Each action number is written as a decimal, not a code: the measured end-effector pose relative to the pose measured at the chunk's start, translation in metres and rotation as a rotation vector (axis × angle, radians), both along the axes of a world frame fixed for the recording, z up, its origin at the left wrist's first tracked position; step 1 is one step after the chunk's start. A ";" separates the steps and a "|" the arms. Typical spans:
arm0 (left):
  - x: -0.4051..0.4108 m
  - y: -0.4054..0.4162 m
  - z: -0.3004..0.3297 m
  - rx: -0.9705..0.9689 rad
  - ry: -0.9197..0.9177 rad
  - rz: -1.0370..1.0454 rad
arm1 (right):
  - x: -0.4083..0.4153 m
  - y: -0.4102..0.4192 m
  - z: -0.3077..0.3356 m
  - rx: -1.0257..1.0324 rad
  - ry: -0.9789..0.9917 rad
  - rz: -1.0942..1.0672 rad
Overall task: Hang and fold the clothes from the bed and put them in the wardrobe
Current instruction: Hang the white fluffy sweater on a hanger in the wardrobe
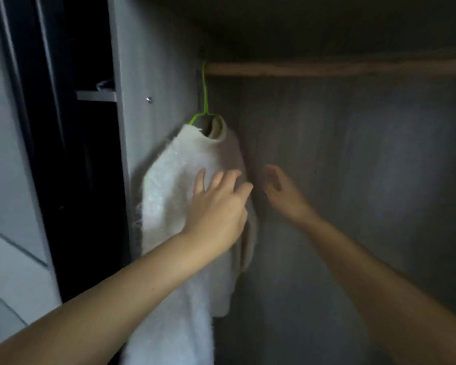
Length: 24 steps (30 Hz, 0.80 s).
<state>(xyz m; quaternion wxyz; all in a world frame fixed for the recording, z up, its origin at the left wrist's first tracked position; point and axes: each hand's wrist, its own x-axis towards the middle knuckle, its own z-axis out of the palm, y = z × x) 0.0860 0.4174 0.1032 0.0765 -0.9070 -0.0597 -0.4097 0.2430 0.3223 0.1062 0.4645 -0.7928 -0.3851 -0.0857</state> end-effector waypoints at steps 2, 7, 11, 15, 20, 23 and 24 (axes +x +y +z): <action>0.022 -0.031 -0.015 -0.102 0.127 -0.144 | 0.001 -0.051 -0.026 -0.058 -0.027 -0.124; 0.068 -0.123 -0.074 -0.240 0.476 -0.352 | -0.026 -0.183 -0.083 -0.228 -0.019 -0.399; 0.075 -0.211 -0.119 -0.264 0.568 -0.613 | -0.067 -0.272 -0.128 -0.337 0.089 -0.603; 0.065 -0.267 -0.166 -0.247 0.718 -0.816 | -0.129 -0.332 -0.175 -0.398 0.268 -0.817; 0.018 -0.305 -0.210 -0.270 0.908 -1.085 | -0.231 -0.360 -0.220 -0.353 0.484 -1.125; -0.021 -0.318 -0.235 -0.262 0.985 -1.228 | -0.297 -0.354 -0.249 -0.314 0.571 -1.285; -0.037 -0.320 -0.243 -0.238 1.012 -1.272 | -0.319 -0.350 -0.257 -0.299 0.610 -1.330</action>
